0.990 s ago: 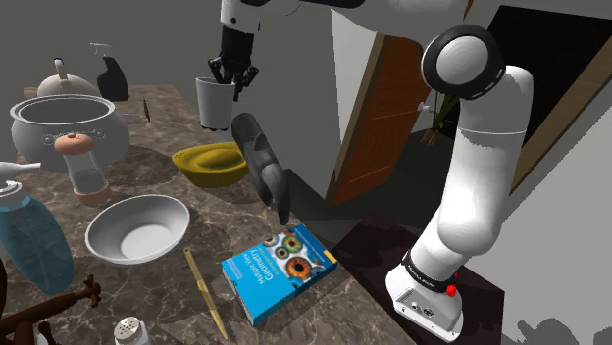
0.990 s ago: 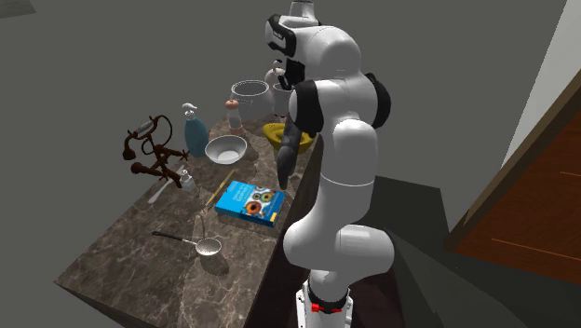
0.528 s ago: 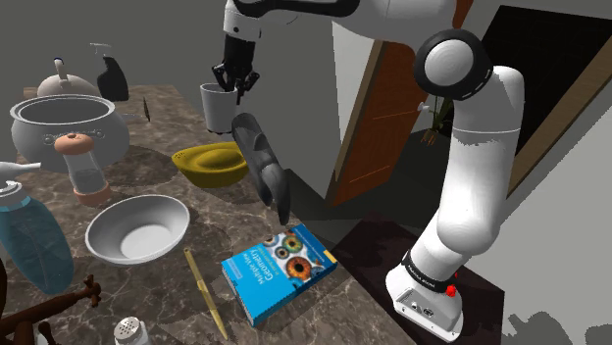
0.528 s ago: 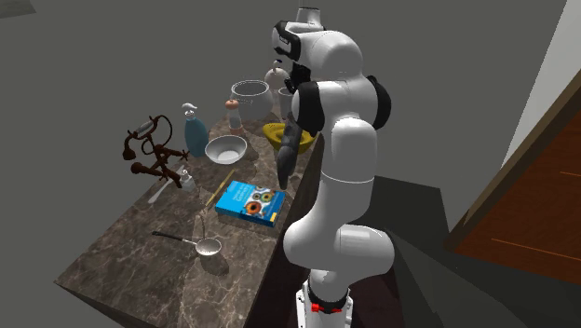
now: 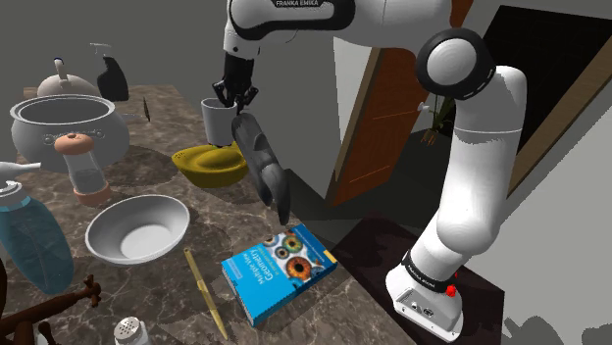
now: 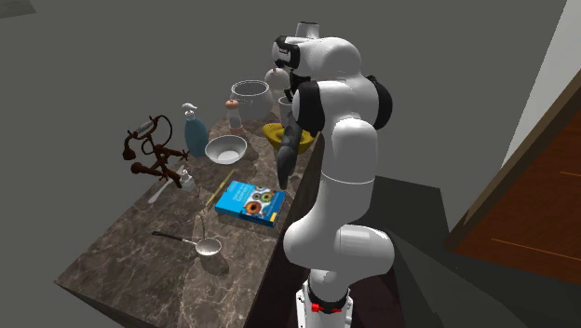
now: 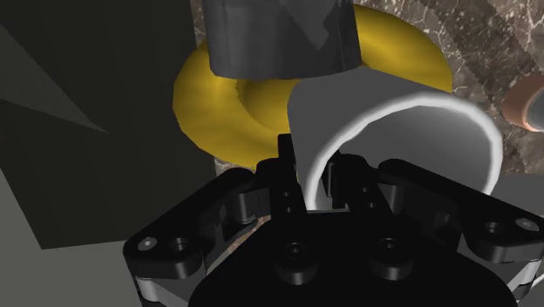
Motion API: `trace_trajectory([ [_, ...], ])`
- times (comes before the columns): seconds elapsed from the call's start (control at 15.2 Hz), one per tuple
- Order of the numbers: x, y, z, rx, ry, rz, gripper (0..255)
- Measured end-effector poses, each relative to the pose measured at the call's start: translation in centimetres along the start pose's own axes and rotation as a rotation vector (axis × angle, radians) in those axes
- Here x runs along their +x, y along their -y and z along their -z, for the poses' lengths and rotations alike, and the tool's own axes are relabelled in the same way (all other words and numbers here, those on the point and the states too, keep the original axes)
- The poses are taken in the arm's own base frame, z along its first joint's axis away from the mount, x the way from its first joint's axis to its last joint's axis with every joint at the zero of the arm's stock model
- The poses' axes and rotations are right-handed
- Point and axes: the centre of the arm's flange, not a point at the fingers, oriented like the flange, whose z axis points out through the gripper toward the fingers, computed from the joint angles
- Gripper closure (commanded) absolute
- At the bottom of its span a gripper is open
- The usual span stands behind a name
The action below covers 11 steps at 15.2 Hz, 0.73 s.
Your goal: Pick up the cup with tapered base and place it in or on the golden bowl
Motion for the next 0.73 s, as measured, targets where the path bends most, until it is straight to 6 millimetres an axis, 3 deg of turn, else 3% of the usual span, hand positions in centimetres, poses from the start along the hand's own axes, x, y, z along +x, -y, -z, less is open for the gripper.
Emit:
trace_trajectory([
  [0.4,0.1,-0.3,-3.1,0.0,0.0,0.0,255],
  [0.73,0.1,-0.4,-3.6,0.0,0.0,0.0,255],
])
